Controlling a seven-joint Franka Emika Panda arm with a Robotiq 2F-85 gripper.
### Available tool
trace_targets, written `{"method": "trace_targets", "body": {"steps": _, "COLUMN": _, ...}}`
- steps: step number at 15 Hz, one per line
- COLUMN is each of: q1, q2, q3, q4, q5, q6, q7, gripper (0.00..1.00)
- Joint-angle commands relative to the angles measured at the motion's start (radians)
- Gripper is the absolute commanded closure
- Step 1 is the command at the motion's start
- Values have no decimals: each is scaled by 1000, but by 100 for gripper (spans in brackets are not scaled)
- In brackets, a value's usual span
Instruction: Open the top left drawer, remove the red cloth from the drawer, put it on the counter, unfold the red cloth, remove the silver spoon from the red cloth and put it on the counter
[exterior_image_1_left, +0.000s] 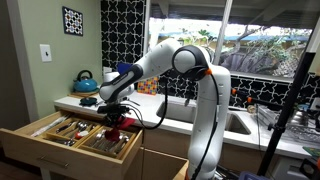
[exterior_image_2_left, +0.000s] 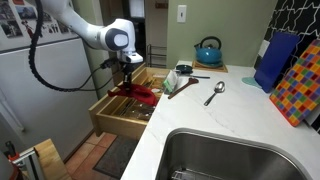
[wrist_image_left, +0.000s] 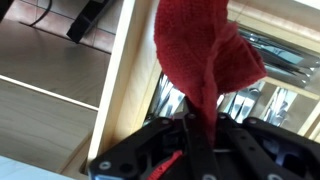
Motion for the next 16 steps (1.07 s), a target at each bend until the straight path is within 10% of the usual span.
{"method": "trace_targets", "body": {"steps": 1, "q1": -50, "q2": -68, "q3": 18, "q4": -22, "q5": -75, "q6": -114, "q7": -17, "gripper": 98}}
{"method": "trace_targets", "body": {"steps": 16, "q1": -156, "q2": -115, "q3": 7, "q4": 14, "q5": -92, "q6": -248, "q7": -165, "gripper": 98}}
